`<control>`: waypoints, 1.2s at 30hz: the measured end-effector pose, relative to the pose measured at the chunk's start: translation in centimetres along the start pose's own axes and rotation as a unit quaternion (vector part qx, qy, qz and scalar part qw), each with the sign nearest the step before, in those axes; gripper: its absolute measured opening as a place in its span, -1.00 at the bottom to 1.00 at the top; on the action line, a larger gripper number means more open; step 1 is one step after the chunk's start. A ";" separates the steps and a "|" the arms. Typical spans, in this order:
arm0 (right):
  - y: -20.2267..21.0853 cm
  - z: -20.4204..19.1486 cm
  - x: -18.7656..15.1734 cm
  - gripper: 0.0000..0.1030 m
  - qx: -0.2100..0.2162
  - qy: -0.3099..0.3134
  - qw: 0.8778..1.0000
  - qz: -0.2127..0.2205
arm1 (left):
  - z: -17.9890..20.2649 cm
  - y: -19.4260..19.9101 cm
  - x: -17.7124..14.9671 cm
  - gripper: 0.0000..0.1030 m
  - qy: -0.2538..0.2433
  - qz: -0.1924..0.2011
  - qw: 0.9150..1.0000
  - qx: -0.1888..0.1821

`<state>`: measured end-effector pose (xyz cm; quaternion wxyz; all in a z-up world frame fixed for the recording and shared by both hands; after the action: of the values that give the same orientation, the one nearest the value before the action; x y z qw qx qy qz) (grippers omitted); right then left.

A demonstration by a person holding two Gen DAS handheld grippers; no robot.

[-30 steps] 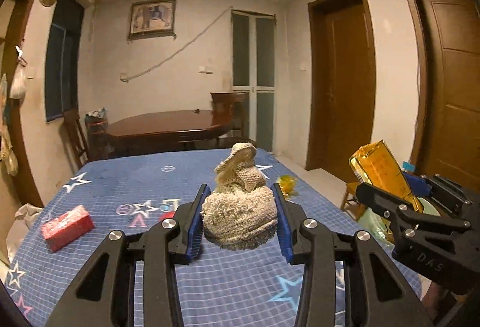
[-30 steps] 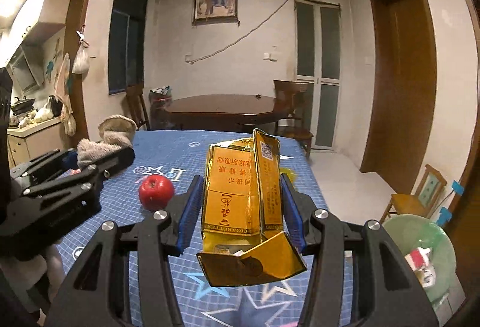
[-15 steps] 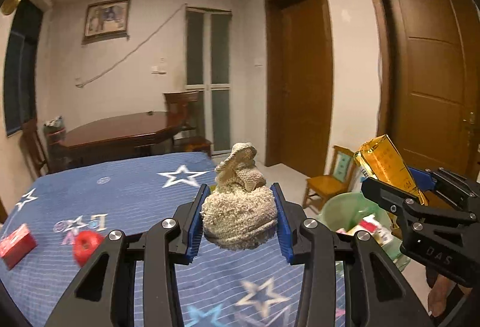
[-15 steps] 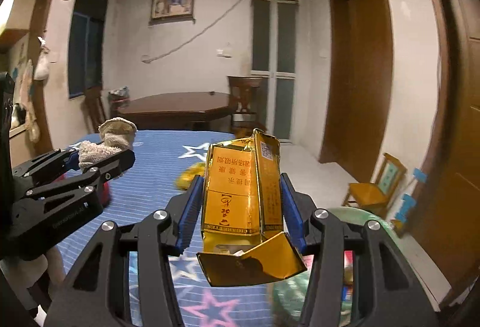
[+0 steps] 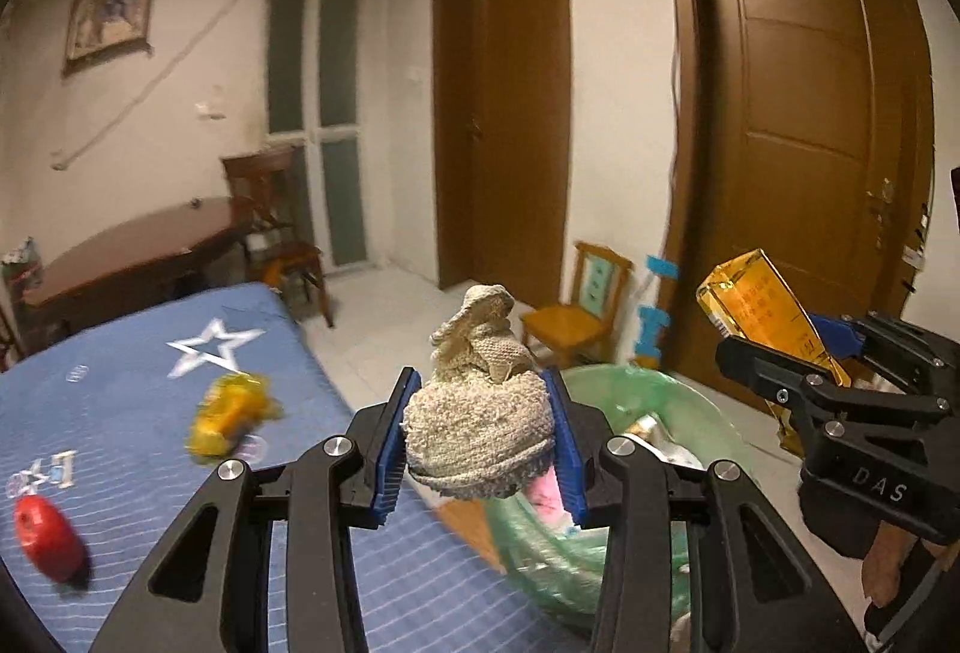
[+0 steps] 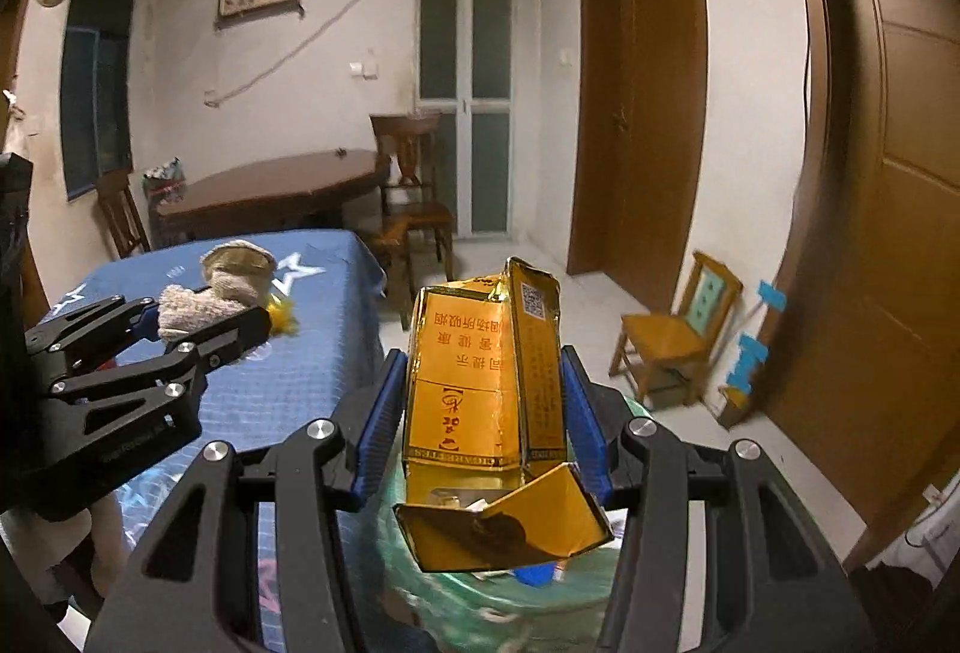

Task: Collect trash

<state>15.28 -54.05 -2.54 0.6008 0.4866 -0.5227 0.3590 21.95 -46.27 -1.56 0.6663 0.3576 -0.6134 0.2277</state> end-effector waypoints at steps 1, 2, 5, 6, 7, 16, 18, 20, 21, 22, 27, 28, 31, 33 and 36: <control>-0.5 0.6 -0.4 -0.06 -0.001 -0.001 1.000 -0.013 | 0.4 -1.2 -0.3 -0.18 0.001 -0.011 1.000 -0.007; -0.9 1.1 -0.7 -0.06 0.001 -0.004 1.000 -0.024 | 0.8 -1.9 -0.5 -0.18 0.002 -0.018 1.000 -0.013; -2.5 2.5 -1.9 -0.06 0.007 -0.018 0.998 -0.064 | 1.3 -4.5 -2.0 -0.17 0.010 -0.051 0.998 -0.032; -3.0 2.8 -2.4 -0.06 0.008 -0.021 0.997 -0.077 | 1.8 -5.8 -2.6 -0.17 0.014 -0.066 0.997 -0.040; -3.8 3.4 -3.1 -0.06 0.011 -0.028 0.995 -0.093 | 2.1 -6.8 -3.1 -0.17 0.016 -0.077 0.996 -0.046; -7.4 5.3 -7.2 -0.06 0.019 -0.055 0.984 -0.169 | 3.0 -14.0 -7.5 -0.18 0.013 -0.155 0.986 -0.067; -7.7 5.8 -7.6 -0.06 0.017 -0.056 0.983 -0.175 | 3.4 -15.2 -8.6 -0.18 0.008 -0.165 0.984 -0.067; -8.0 6.1 -7.7 -0.06 0.017 -0.058 0.982 -0.179 | 3.8 -15.8 -9.2 -0.17 0.004 -0.170 0.983 -0.065; -8.1 6.3 -7.8 -0.06 0.017 -0.058 0.982 -0.180 | 3.9 -16.3 -9.6 -0.17 0.004 -0.173 0.983 -0.064; -8.1 6.3 -7.8 -0.06 0.017 -0.059 0.982 -0.180 | 4.2 -16.6 -9.8 -0.18 0.004 -0.174 0.983 -0.064; -8.5 7.0 -7.6 -0.05 0.016 -0.059 0.982 -0.180 | 4.1 -17.0 -11.2 -0.17 0.003 -0.176 0.983 -0.061; -8.5 7.0 -7.6 -0.04 0.016 -0.059 0.982 -0.180 | 4.0 -17.0 -11.3 -0.17 0.003 -0.175 0.983 -0.061; -8.5 7.2 -7.5 0.01 0.015 -0.063 0.983 -0.174 | 3.5 -16.4 -11.0 -0.13 0.002 -0.173 0.983 -0.058; -8.2 7.4 -7.1 0.39 0.009 -0.069 0.984 -0.164 | 2.9 -16.2 -10.6 -0.02 0.003 -0.174 0.983 -0.055; -7.5 7.7 -6.5 0.44 0.006 -0.075 0.985 -0.154 | 2.6 -15.8 -10.3 0.21 0.005 -0.169 0.984 -0.048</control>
<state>18.92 -62.99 -10.61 0.6056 0.5903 -0.4827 0.2277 30.48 -56.92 -14.74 0.7143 0.4226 -0.5515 0.0839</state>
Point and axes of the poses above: each gripper's, at about its wrist camera, not at the fingertips, and y roughly against the way its jaws point, z to its right, x to its top, the point moved 5 cm from there along -y, roughly the way its jaws point, and after that the axes turned 15 degrees about z, right-handed, at the moved point
